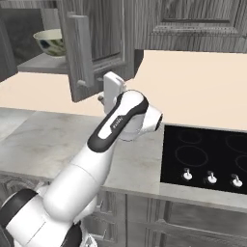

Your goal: Open the cabinet. Pick the bowls from the counter and place them in the cabinet. Then close the cabinet.

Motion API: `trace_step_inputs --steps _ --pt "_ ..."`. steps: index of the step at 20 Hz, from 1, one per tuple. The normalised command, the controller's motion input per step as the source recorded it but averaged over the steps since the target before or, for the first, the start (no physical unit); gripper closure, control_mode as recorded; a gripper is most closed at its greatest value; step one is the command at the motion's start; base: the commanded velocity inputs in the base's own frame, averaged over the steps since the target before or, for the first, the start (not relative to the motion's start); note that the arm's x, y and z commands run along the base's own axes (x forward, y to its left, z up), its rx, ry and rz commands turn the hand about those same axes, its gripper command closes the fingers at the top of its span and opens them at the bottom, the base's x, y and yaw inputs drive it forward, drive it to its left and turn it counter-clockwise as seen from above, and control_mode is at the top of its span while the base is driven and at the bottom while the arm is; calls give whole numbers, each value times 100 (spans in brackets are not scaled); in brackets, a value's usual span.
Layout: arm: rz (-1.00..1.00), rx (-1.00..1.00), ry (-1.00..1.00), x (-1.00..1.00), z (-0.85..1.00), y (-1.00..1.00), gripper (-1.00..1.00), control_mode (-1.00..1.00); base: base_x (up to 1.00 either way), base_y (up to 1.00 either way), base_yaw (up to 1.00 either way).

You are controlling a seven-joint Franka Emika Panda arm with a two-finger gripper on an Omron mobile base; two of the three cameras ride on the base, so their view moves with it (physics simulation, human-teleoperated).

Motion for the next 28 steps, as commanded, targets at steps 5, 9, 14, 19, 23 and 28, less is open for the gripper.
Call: trace_step_inputs --steps 5,9,14,19,23,28 --pt "-20 0 -13 36 0 91 -100 -100 0 0 0" --pt "-33 -5 -3 65 4 76 -100 -100 0 0 0" --pt "-45 -11 4 85 30 59 -100 -100 0 0 0" --pt "-50 -4 23 79 34 27 -100 -100 0 0 0" --pt "-51 -1 36 61 29 18 -100 -100 0 0 0" --pt "-49 0 46 51 29 5 -100 -100 0 0 0"
